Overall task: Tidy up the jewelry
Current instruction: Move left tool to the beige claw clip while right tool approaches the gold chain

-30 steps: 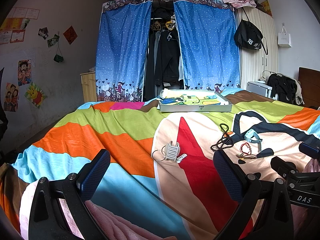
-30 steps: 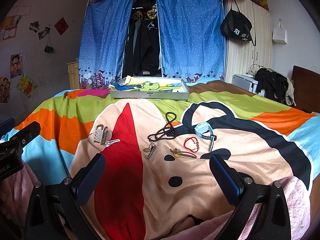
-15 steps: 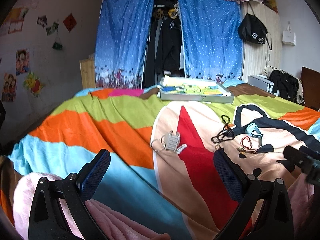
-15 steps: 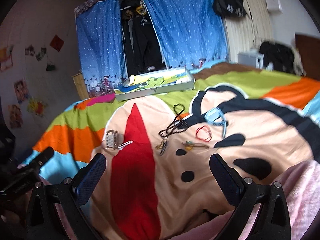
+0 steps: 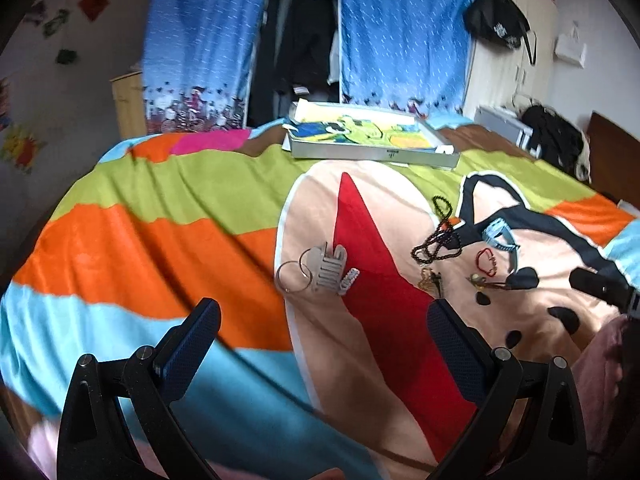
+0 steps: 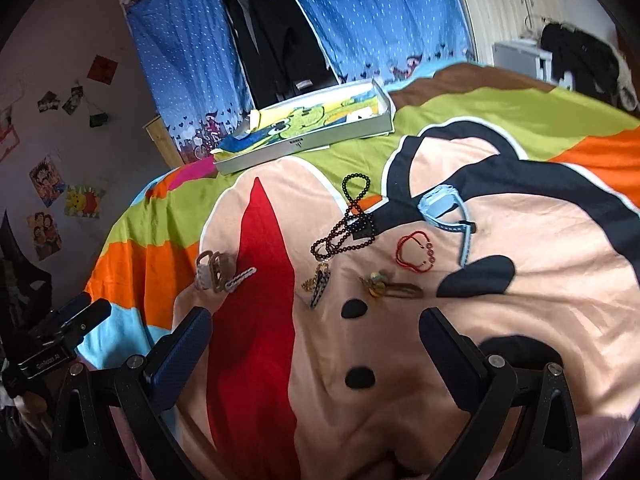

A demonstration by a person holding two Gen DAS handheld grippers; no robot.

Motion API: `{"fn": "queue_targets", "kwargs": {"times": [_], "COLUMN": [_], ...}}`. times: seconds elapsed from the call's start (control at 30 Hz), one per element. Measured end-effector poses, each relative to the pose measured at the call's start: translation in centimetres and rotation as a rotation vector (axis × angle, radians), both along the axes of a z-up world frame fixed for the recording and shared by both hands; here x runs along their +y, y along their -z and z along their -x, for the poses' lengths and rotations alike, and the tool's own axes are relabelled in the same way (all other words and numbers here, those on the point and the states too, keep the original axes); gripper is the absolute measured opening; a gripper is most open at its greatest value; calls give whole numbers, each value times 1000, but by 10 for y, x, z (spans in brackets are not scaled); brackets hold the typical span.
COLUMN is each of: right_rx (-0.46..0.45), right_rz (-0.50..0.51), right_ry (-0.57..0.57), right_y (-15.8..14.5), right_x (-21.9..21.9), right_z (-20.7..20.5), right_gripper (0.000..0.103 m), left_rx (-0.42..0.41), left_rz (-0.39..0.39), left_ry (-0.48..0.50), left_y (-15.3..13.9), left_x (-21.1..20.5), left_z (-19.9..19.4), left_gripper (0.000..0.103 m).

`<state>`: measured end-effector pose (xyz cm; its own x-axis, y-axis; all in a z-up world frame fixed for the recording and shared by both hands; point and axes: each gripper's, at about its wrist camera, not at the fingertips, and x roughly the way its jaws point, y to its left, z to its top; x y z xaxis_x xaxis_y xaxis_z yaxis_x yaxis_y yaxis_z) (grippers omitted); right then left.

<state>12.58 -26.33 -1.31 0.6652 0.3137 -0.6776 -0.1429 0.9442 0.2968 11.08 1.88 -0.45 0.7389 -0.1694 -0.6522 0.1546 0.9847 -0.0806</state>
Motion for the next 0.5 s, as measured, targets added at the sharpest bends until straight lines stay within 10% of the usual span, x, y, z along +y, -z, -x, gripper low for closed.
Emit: {"fn": "queue_targets", "kwargs": {"times": [0.5], "right_rx": [-14], "right_rz": [196], "right_ry": [-174], "right_y": [47], "right_x": [42], "right_z": [-92], "right_gripper": [98], "left_rx": [193], "left_rz": [-21], "left_ry": [27], "left_y": [62], "left_x": [4], "left_z": [-106], "left_gripper": [100]}}
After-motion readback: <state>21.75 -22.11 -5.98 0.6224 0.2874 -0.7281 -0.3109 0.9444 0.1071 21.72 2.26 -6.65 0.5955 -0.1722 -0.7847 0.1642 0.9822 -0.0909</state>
